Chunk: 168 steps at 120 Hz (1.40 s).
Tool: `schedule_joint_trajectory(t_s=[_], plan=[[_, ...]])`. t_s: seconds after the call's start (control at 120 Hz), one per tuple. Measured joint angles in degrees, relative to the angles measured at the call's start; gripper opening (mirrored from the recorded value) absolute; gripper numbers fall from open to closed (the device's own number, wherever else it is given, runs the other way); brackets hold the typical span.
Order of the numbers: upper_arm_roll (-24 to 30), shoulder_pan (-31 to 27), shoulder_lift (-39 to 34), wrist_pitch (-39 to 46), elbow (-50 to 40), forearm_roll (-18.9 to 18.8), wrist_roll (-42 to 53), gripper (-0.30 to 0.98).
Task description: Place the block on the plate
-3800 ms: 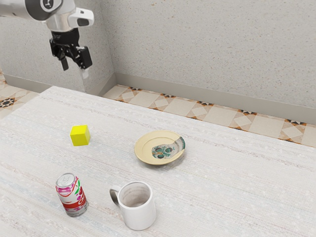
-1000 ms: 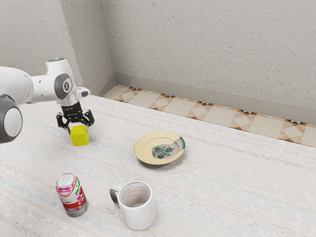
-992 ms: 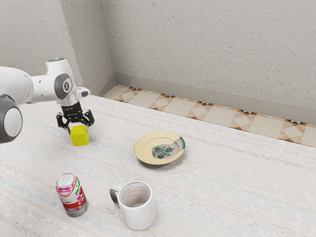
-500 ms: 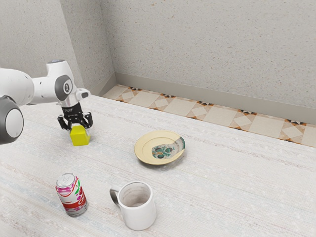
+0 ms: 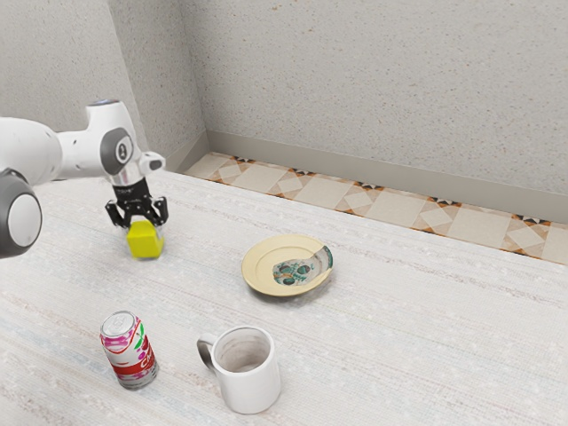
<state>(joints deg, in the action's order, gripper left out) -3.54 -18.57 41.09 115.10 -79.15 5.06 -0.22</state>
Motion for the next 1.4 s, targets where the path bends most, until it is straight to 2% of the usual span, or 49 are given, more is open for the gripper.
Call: schedule_joint_trajectory(t_s=[0.408,1.125,1.4], plan=[[-0.3,5.2,-4.9,-1.7,-0.5,-1.1,-0.5,0.35],[-1.2,23.6,-6.9,-3.7,0.2,-0.8,-4.5,0.36],[-0.6,28.7,-6.7,-3.7,0.6,-0.6,-7.1,0.37]])
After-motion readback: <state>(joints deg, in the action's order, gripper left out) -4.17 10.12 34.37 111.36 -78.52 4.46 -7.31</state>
